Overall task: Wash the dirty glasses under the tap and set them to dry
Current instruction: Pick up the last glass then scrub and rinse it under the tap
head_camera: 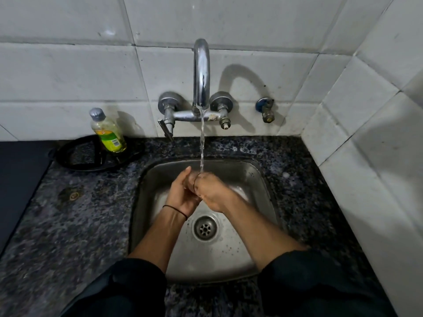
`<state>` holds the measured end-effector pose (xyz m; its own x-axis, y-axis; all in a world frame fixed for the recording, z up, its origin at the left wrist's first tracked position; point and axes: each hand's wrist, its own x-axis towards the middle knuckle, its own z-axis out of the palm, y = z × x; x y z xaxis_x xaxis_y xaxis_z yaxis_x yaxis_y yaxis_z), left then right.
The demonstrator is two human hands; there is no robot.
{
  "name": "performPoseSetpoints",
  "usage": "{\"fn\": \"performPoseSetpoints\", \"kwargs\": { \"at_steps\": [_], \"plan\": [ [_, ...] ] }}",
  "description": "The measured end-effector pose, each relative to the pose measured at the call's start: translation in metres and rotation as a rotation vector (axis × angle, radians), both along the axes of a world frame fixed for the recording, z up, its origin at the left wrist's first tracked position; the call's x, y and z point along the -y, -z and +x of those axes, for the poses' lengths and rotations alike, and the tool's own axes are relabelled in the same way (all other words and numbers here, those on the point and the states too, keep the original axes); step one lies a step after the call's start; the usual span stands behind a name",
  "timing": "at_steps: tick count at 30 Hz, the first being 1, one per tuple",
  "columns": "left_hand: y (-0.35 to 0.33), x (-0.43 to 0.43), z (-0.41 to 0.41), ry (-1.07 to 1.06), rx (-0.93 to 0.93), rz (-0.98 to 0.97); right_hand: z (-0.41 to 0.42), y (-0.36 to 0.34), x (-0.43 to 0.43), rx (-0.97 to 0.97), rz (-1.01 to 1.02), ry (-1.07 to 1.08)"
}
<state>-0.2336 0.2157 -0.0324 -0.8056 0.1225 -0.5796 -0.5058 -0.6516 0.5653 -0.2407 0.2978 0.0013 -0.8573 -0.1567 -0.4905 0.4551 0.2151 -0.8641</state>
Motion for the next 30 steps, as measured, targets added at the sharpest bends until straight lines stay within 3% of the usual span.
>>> {"fn": "performPoseSetpoints", "kwargs": {
  "at_steps": [2, 5, 7, 10, 14, 16, 19, 21, 23, 26, 30],
  "plan": [
    [-0.006, 0.002, -0.003, 0.019, 0.062, -0.049, 0.003, 0.003, -0.002, -0.154, 0.308, -0.193],
    [-0.012, 0.002, -0.009, 0.151, 0.155, -0.183, 0.011, 0.002, -0.016, -0.266, 0.600, -0.500],
    [-0.013, 0.001, -0.009, 0.175, 0.178, -0.204, 0.014, 0.005, -0.018, -0.297, 0.608, -0.478],
    [-0.002, 0.000, -0.007, 0.071, 0.148, -0.140, 0.018, 0.009, -0.004, -0.198, 0.302, -0.191],
    [0.006, 0.002, -0.007, -0.076, 0.051, -0.079, 0.024, 0.005, 0.003, 0.222, -0.690, 0.576],
    [0.005, 0.000, -0.007, -0.140, -0.017, -0.090, 0.031, 0.004, 0.003, 0.226, -0.718, 0.847],
    [-0.008, -0.013, 0.001, -0.227, -0.060, -0.137, 0.043, 0.007, 0.009, -0.058, -0.172, 1.002],
    [-0.017, -0.021, 0.009, -0.223, -0.128, -0.265, 0.042, 0.012, 0.010, -0.145, 0.005, 0.968],
    [-0.015, -0.025, 0.015, -0.210, -0.248, -0.442, 0.035, 0.017, 0.007, 0.027, -0.146, 0.965],
    [-0.015, -0.026, 0.024, -0.099, -0.471, -0.641, 0.032, 0.025, 0.006, 0.317, -0.647, 0.951],
    [-0.016, -0.021, 0.027, 0.035, -0.626, -0.798, 0.035, 0.025, -0.003, 0.387, -0.794, 0.879]
  ]
}}
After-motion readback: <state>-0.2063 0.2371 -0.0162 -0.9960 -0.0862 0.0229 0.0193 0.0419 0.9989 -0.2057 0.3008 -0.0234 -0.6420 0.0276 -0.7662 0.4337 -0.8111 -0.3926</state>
